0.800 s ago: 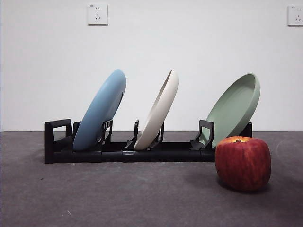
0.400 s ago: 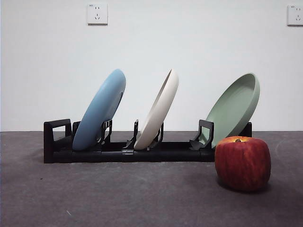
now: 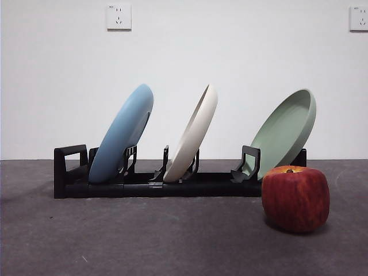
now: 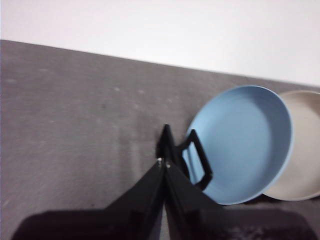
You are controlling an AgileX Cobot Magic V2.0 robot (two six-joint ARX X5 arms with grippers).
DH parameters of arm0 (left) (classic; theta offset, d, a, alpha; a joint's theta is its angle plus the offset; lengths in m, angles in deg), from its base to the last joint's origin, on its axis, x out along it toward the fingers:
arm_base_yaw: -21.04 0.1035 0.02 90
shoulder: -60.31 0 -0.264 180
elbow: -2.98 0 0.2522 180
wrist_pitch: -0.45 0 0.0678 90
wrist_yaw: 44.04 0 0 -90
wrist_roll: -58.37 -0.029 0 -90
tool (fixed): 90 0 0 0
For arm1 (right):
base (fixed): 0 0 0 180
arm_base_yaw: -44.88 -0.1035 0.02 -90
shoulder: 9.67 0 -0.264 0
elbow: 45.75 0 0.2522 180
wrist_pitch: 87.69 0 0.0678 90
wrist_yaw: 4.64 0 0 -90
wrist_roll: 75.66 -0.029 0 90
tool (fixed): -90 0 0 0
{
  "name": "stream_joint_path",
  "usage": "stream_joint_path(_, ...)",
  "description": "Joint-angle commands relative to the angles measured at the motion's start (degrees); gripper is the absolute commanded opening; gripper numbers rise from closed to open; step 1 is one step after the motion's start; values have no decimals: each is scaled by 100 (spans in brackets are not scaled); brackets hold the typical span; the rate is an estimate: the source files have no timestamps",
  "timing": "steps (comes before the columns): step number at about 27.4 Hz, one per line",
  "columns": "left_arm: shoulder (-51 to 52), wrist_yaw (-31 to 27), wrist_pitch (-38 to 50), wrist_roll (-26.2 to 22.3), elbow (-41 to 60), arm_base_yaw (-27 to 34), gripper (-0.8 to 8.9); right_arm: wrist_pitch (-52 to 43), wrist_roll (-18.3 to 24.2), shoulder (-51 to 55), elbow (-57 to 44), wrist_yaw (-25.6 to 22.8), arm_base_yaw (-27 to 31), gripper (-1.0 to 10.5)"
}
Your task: Take the blue plate from the plate rack,put the plate on the table,take the apple from the table,put the apple in the plate
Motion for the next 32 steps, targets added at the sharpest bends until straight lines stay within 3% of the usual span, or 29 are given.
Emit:
stream_joint_path(1, -710, 426, -157, -466, -560, 4, -6, 319, 540, -621, 597, 225, -9, -11)
stream_joint_path(7, -1967, 1290, -592, -586, -1528, -20, -6, 1139, 1165, -1775, 1626, 634, -9, 3)
stream_joint_path(10, -2468, 1543, -778, -590, -1836, -140, -4, 1381, 1244, -2173, 1910, 715, -13, 13)
stream_joint_path(13, -2841, 1515, -824, -590, -2013, -348, 5, 1403, 1237, -2391, 2000, 914, -13, 186)
stream_joint_path(14, -2997, 1473, -756, -588, -2065, -470, 62, 1403, 1237, -2439, 2000, 925, -15, 265)
stream_joint_path(16, -3289, 1475, -686, -544, -2216, -734, 319, 1403, 1237, -2481, 2000, 920, -13, 294)
stream_joint_path(17, -3440, 1478, -697, -525, -2343, -879, 352, 1403, 1237, -2481, 2000, 918, -13, 293)
stream_joint_path(21, -4120, 1379, -833, -428, -3147, -1499, 350, 1408, 1237, -2479, 2000, 920, -13, 290)
stream_joint_path(24, -4892, 743, -1421, -474, -4122, -1947, 350, 1482, 1237, -2479, 2000, 920, -13, 289)
stream_joint_path(28, -5932, 474, -2006, -553, -5145, -2249, 345, 1567, 1237, -2479, 2000, 918, -13, 289)
stream_joint_path(32, -6559, 345, -1956, -551, -5388, -2437, 345, 1572, 1237, -2479, 2000, 918, -13, 289)
